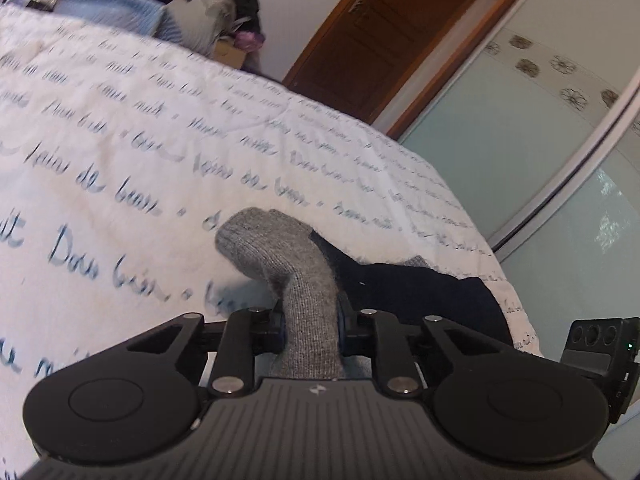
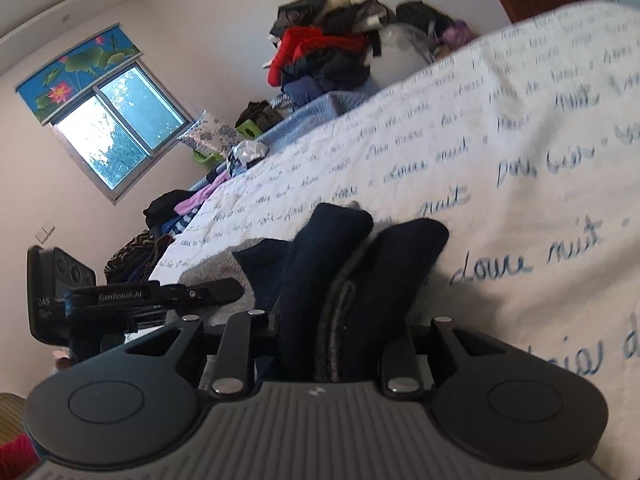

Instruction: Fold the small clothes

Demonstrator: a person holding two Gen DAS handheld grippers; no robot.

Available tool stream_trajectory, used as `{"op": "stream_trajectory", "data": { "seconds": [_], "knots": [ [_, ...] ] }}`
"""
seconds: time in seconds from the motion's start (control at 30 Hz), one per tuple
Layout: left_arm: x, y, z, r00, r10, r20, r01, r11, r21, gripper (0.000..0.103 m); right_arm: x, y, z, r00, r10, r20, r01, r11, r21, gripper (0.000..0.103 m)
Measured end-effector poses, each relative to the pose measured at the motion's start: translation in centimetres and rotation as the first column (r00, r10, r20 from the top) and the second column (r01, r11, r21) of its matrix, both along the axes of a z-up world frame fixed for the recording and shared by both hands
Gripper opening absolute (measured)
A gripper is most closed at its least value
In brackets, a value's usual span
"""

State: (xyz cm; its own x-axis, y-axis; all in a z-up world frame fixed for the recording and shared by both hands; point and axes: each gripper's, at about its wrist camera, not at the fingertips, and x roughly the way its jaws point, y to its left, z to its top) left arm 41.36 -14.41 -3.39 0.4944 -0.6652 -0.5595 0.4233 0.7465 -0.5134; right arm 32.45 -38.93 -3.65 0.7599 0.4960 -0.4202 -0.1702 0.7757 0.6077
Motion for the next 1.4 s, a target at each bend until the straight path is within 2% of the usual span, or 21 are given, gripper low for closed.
{"op": "stream_trajectory", "data": {
  "seconds": [0.1,0.2,0.27,0.3,0.33,0.37,0.47,0.5,0.53,0.57,0.6,0.67,0.7,0.77,0.83,0.93,1.03,1.17,1.3,1.4],
  "knots": [
    [0.1,-1.8,0.6,0.999,-0.020,0.038,0.019,1.000,0.022,0.022,-0.9,-1.1,0.9,0.999,-0.044,0.031,0.046,0.998,-0.053,0.026],
    [0.1,-4.3,-0.2,0.997,-0.035,0.064,0.028,0.993,0.114,0.022,-1.2,-2.1,0.6,0.996,-0.081,0.042,0.084,0.993,-0.081,0.029],
    [-0.1,-5.9,-0.9,0.994,-0.048,0.094,0.028,0.978,0.205,0.023,-0.4,-2.3,-0.5,0.996,-0.087,-0.016,0.085,0.990,-0.115,0.035],
    [-0.4,-6.4,-1.0,0.992,-0.048,0.115,0.019,0.971,0.238,0.024,0.0,-2.4,-1.1,0.993,-0.104,-0.048,0.098,0.988,-0.121,0.049],
    [-0.7,-6.7,-0.9,0.990,-0.051,0.132,0.016,0.967,0.255,0.024,0.4,-2.7,-1.4,0.991,-0.119,-0.063,0.112,0.988,-0.104,0.062],
    [-0.8,-6.9,-0.7,0.989,-0.055,0.140,0.016,0.965,0.261,0.025,0.6,-3.1,-1.8,0.990,-0.124,-0.070,0.119,0.991,-0.062,0.065],
    [-1.1,-7.4,-0.2,0.987,-0.047,0.156,-0.002,0.955,0.296,0.029,1.3,-4.9,-2.1,0.989,-0.135,-0.055,0.140,0.987,0.082,0.066],
    [-1.3,-7.2,0.1,0.985,-0.039,0.171,-0.017,0.950,0.313,0.031,1.6,-5.4,-2.1,0.987,-0.149,-0.058,0.154,0.983,0.098,0.066],
    [-1.5,-7.2,0.3,0.982,-0.026,0.189,-0.039,0.942,0.332,0.037,1.8,-5.7,-2.0,0.980,-0.185,-0.069,0.191,0.978,0.086,0.064],
    [-1.8,-7.1,0.7,0.978,-0.013,0.208,-0.062,0.934,0.351,0.045,1.9,-5.8,-1.6,0.966,-0.247,-0.077,0.250,0.968,0.034,0.064],
    [-2.3,-6.9,1.1,0.974,-0.002,0.227,-0.083,0.928,0.364,0.049,1.6,-5.6,-1.0,0.945,-0.321,-0.066,0.317,0.946,-0.061,0.066],
    [-2.8,-6.6,1.9,0.966,0.011,0.260,-0.113,0.919,0.379,0.063,0.4,-4.4,0.6,0.903,-0.430,-0.005,0.414,0.874,-0.255,0.066],
    [-3.1,-6.4,2.3,0.962,0.014,0.274,-0.123,0.915,0.385,0.065,-0.3,-3.7,1.3,0.892,-0.452,0.025,0.435,0.839,-0.327,0.067],
    [-4.1,-6.3,2.8,0.958,0.014,0.286,-0.133,0.906,0.402,0.068,-2.1,-1.9,2.7,0.896,-0.435,0.089,0.429,0.798,-0.424,0.069],
    [-5.3,-6.2,3.1,0.959,0.014,0.284,-0.136,0.899,0.416,0.068,-4.2,0.2,4.2,0.912,-0.385,0.138,0.402,0.782,-0.477,0.079],
    [-7.5,-5.9,3.2,0.963,0.012,0.267,-0.129,0.895,0.426,0.069,-7.1,3.0,5.8,0.940,-0.308,0.149,0.340,0.790,-0.511,0.084],
    [-10.2,-5.1,3.1,0.968,0.016,0.251,-0.122,0.902,0.413,0.078,-9.5,5.6,6.6,0.955,-0.272,0.121,0.293,0.795,-0.530,0.087],
    [-13.8,-3.9,3.3,0.970,0.042,0.241,-0.141,0.901,0.410,0.081,-13.1,7.8,6.8,0.957,-0.271,0.102,0.284,0.808,-0.517,0.090],
    [-16.9,-2.6,3.6,0.966,0.071,0.249,-0.171,0.897,0.407,0.083,-16.6,9.2,6.7,0.947,-0.306,0.100,0.317,0.827,-0.465,0.097],
    [-18.9,-2.0,3.9,0.962,0.086,0.258,-0.189,0.893,0.409,0.084,-18.5,9.9,6.0,0.938,-0.337,0.079,0.338,0.837,-0.432,0.097]
  ]
}}
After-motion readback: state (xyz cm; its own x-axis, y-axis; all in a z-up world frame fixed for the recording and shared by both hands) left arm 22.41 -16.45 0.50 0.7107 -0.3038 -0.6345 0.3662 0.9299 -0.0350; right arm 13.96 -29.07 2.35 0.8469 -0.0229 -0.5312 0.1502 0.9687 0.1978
